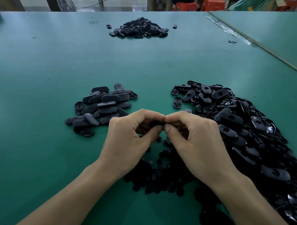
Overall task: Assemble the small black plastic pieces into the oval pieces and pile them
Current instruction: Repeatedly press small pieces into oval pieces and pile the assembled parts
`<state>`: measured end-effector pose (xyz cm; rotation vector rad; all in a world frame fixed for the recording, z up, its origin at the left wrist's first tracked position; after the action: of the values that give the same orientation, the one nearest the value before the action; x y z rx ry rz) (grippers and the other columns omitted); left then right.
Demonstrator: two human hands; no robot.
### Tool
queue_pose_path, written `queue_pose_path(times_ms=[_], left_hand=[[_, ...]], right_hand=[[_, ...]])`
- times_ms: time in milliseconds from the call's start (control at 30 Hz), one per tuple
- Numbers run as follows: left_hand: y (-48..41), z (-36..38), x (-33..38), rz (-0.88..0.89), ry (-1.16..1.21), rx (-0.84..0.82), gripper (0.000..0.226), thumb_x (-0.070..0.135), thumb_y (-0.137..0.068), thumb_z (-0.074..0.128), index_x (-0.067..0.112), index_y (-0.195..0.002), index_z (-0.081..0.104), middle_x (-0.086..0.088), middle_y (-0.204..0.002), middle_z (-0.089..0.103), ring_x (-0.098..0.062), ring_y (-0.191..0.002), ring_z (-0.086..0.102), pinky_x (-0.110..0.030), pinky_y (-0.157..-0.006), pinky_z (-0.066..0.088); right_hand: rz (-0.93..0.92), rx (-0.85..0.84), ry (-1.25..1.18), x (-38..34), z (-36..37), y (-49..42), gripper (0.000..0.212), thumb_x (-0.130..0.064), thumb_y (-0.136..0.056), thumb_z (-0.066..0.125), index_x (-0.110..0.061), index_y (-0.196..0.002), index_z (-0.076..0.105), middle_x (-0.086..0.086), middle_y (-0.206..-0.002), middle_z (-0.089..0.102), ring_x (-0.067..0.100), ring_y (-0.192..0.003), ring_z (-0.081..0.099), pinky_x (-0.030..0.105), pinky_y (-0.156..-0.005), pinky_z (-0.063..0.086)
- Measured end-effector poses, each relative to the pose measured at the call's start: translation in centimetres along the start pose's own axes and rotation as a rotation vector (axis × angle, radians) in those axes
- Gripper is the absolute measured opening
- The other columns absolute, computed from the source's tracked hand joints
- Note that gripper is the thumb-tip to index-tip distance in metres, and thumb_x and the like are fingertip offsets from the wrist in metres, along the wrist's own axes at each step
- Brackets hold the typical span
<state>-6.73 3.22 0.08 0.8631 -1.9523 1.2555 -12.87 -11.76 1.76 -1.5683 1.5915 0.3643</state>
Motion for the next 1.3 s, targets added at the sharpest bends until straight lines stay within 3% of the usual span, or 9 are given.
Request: queue_pose_path(times_ms=[400,700,1300], left_hand=[[0.02,-0.13,-0.37,0.022,-0.074,0.014,0.017,0.007,-0.083,0.077,0.019,-0.096,0.076,0.014,-0.082,0.075,0.0,-0.073,0.07,-0.012,-0.07,0.053],[0.09,-0.15,-0.3,0.009,-0.051,0.019,0.014,0.011,-0.081,0.077,0.018,-0.093,0.075,0.01,-0.079,0.075,-0.005,-0.07,0.071,-0.018,-0.067,0.056],[0.06,-0.16,-0.29,0.004,-0.057,0.018,0.013,0.012,-0.081,0.077,0.02,-0.091,0.075,0.01,-0.077,0.074,-0.006,-0.068,0.071,-0.011,-0.064,0.051]], right_hand=[[0.015,0.007,0.076,0.45,0.29,0.16,0.008,-0.018,-0.093,0.07,-0.025,-0.098,0.07,-0.014,-0.086,0.068,0.006,-0.082,0.065,0.034,-0.075,0.055],[0.019,-0.001,0.066,0.41,0.21,0.26,0.007,-0.02,-0.093,0.069,-0.025,-0.098,0.071,-0.014,-0.086,0.069,0.006,-0.081,0.066,0.036,-0.073,0.056],[0.037,-0.022,0.059,0.73,0.37,0.27,0.006,-0.023,-0.093,0.068,-0.028,-0.097,0.07,-0.016,-0.083,0.069,0.005,-0.076,0.066,0.037,-0.069,0.057]])
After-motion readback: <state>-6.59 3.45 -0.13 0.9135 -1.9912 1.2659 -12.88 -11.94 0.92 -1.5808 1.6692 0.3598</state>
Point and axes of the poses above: each hand's wrist, its own y-axis away from the middle knuckle, its own z-axis out of the palm, x = y × z, the point moved 1 cm from there along -y, towards the middle knuckle
